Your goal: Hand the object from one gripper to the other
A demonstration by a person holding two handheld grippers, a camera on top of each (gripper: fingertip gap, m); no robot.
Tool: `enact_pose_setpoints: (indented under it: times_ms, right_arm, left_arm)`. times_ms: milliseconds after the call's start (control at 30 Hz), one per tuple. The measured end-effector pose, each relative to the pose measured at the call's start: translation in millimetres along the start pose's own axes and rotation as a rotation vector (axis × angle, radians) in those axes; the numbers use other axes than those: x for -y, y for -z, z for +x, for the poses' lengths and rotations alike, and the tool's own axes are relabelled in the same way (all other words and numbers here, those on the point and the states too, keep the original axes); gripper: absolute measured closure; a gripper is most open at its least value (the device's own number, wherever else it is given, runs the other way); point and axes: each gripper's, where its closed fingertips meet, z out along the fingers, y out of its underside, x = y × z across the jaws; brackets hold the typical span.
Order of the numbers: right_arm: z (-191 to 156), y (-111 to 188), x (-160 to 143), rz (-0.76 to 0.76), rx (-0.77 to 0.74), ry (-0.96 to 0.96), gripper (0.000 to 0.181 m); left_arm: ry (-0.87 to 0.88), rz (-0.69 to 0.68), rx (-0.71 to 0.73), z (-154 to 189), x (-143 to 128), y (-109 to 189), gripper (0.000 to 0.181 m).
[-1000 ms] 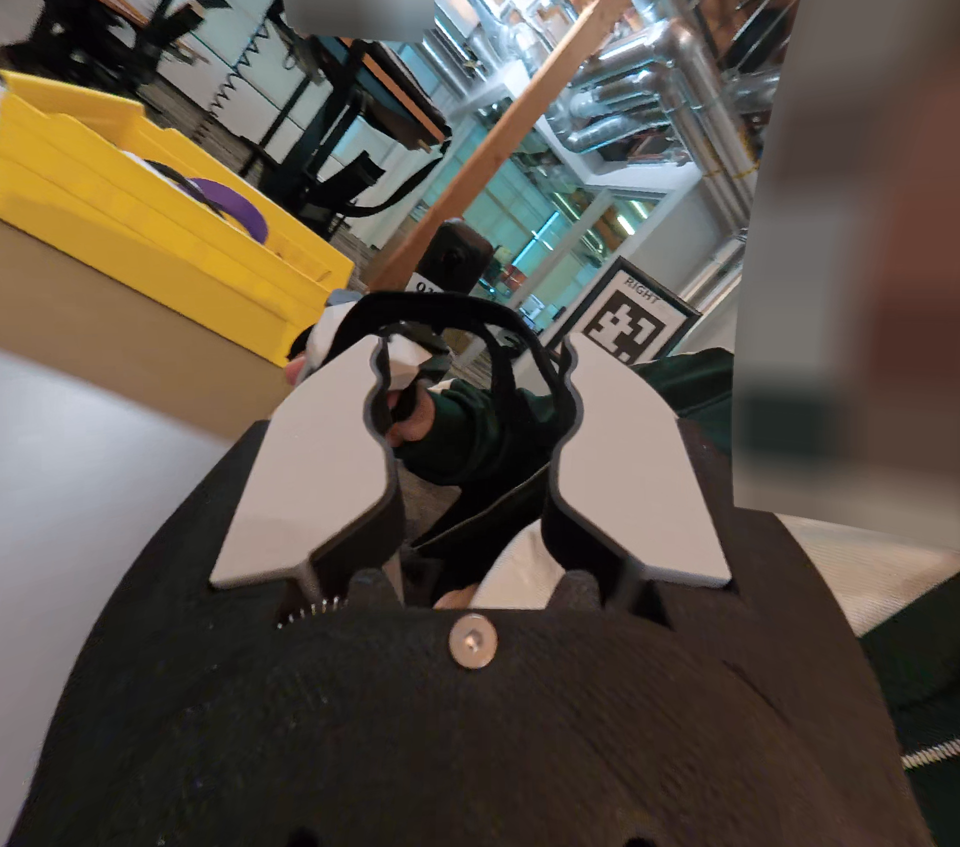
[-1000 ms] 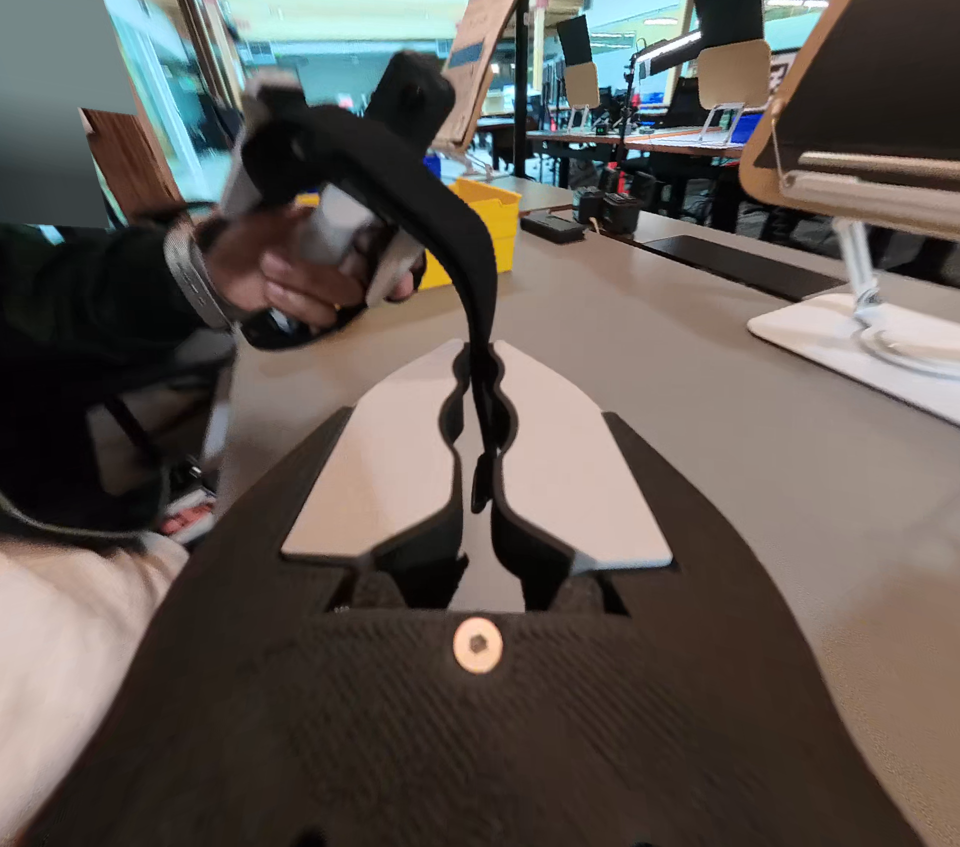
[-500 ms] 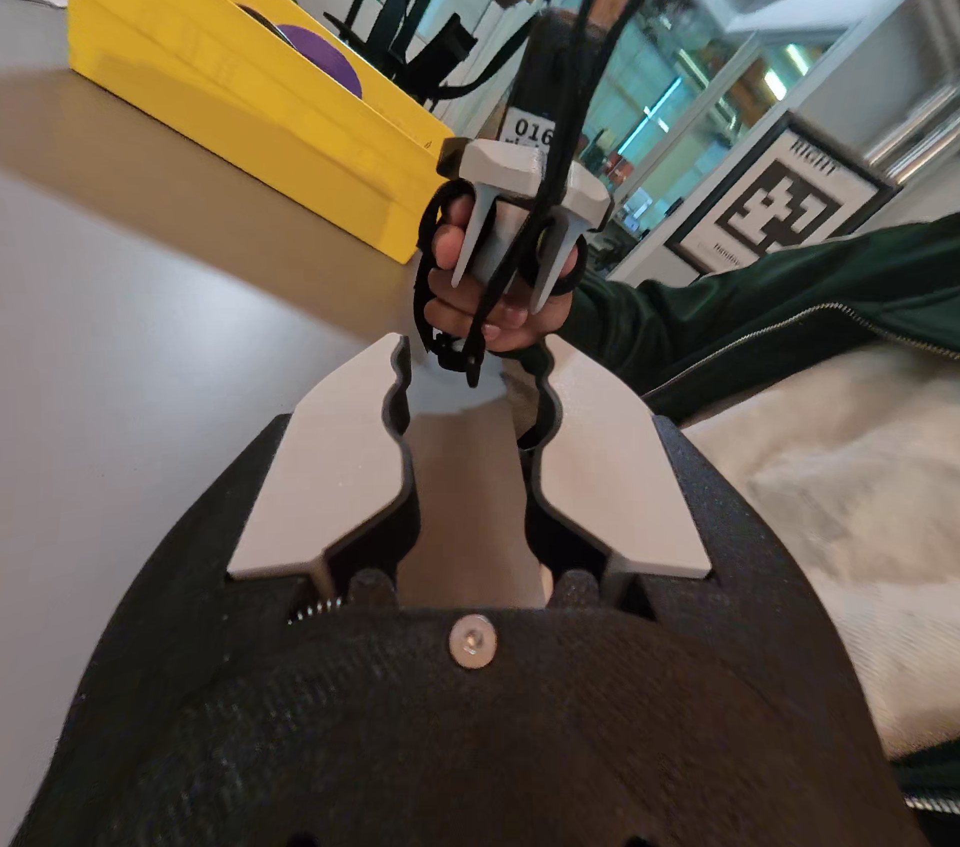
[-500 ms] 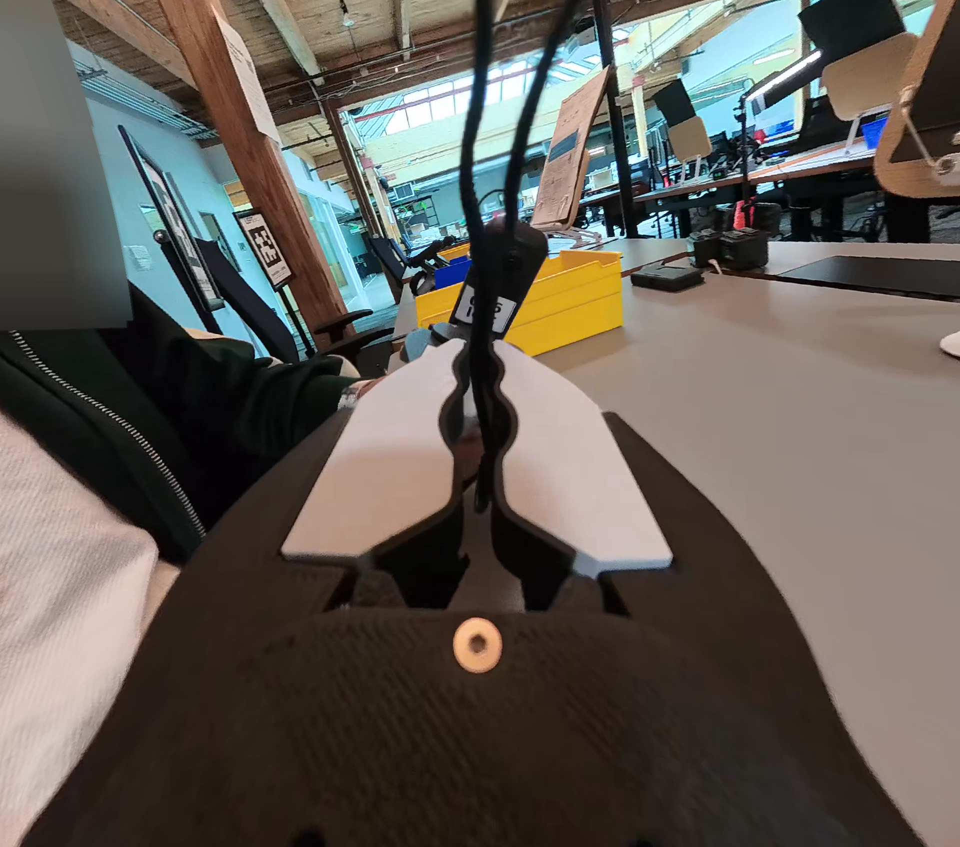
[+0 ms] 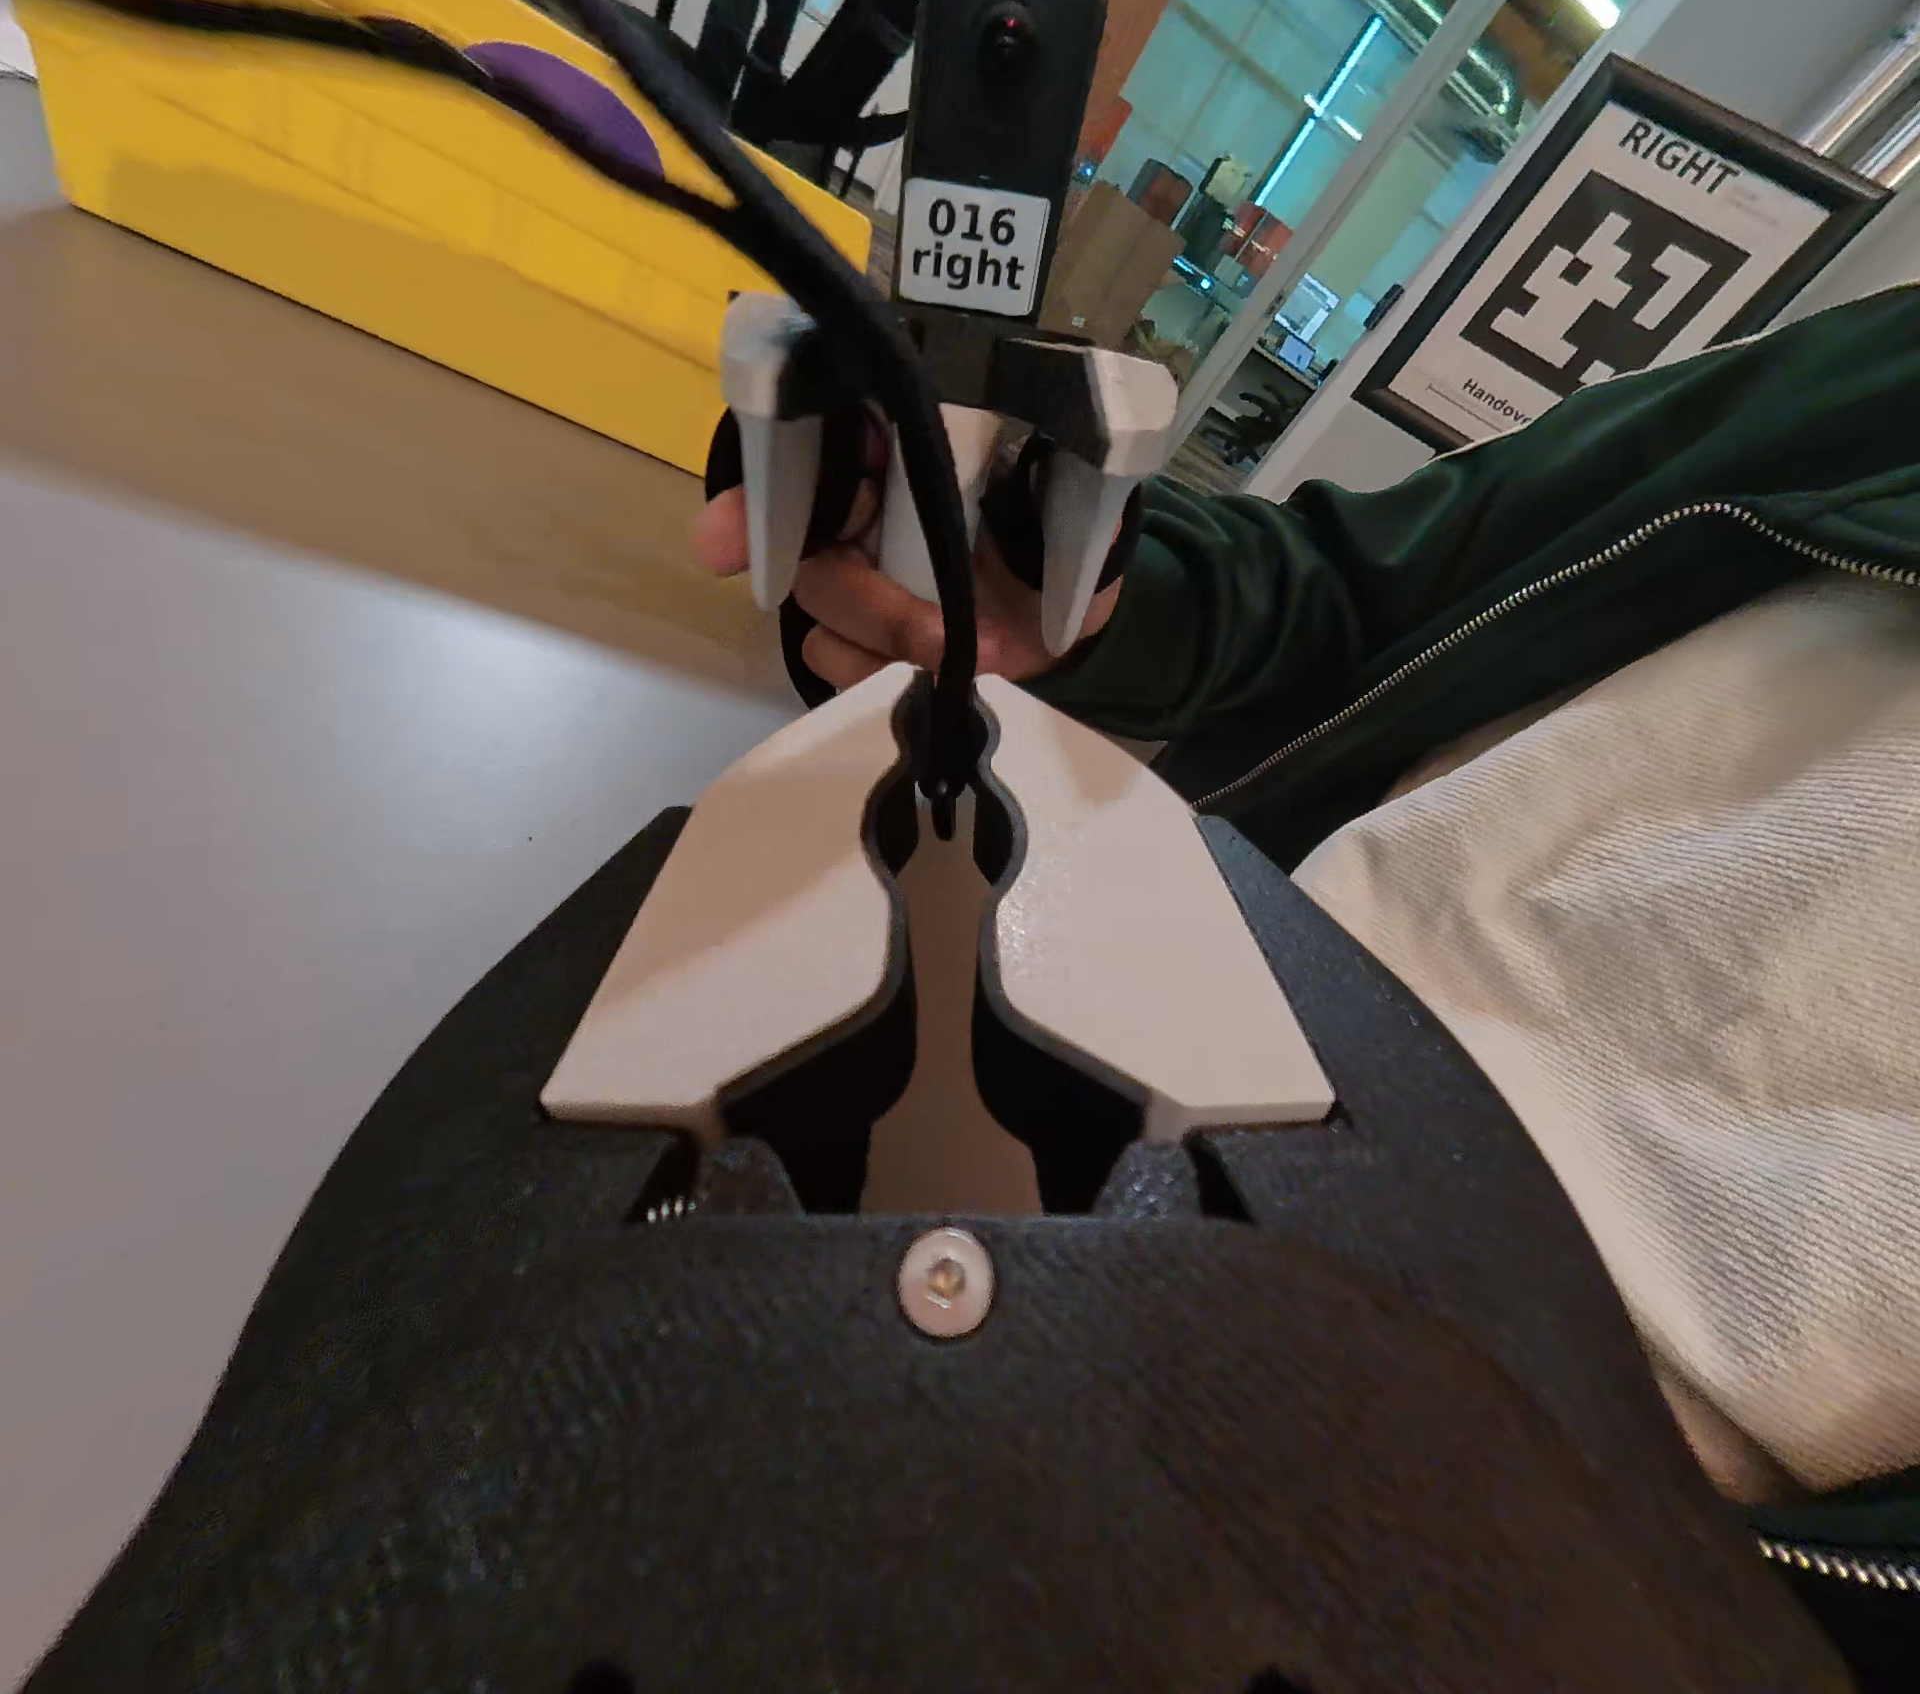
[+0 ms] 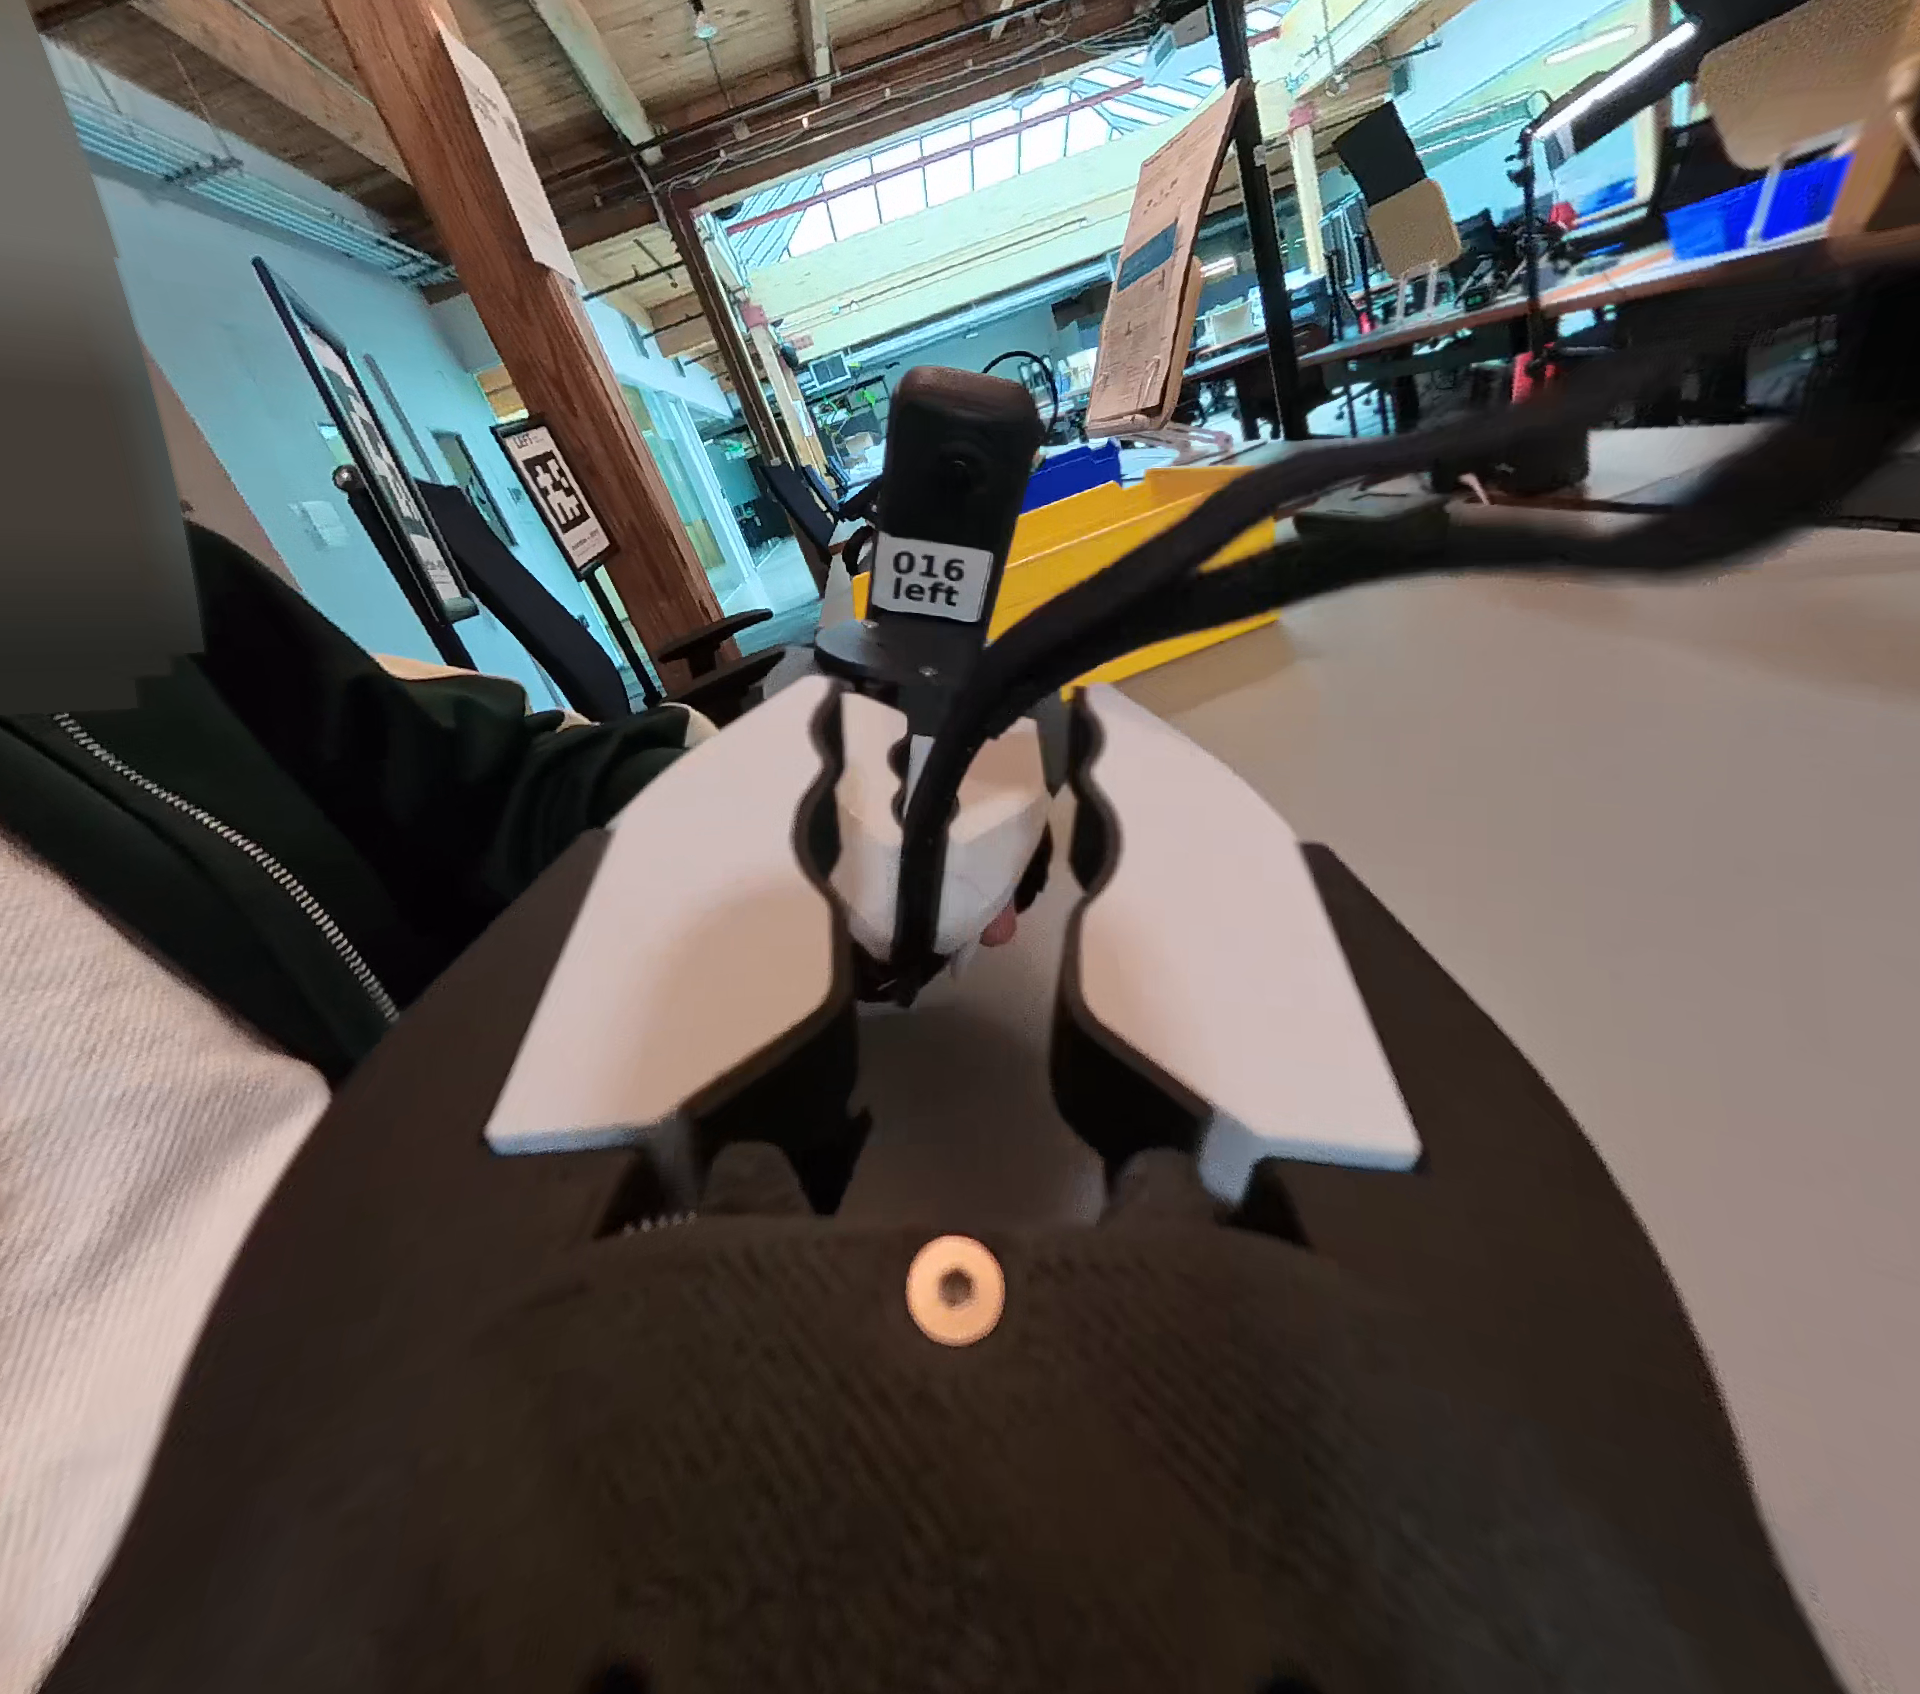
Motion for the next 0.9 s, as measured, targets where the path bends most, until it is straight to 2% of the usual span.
enact_pose_setpoints:
  times_ms: [100, 400, 667, 900]
  right_arm:
    - [6.7, 0.8, 0.9, 0.025, -0.012, -0.066, 0.126]
    - [22.1, 11.3, 8.9, 0.11, 0.0, -0.276, 0.128]
    - [18.4, 8.0, 4.2, 0.075, 0.007, -0.252, 0.13]
    - [10.9, 2.9, -3.0, 0.011, 0.01, -0.177, 0.132]
  left_arm:
    - [0.009, 0.032, 0.001, -0.7, 5.6, 4.2, 0.177]
    - [-0.016, 0.148, 0.012, -1.0, 32.3, 26.1, 0.177]
    - [-0.016, 0.234, 0.02, -3.1, 45.8, 39.0, 0.177]
    - [-0.003, 0.225, 0.005, -1.9, 43.7, 36.8, 0.177]
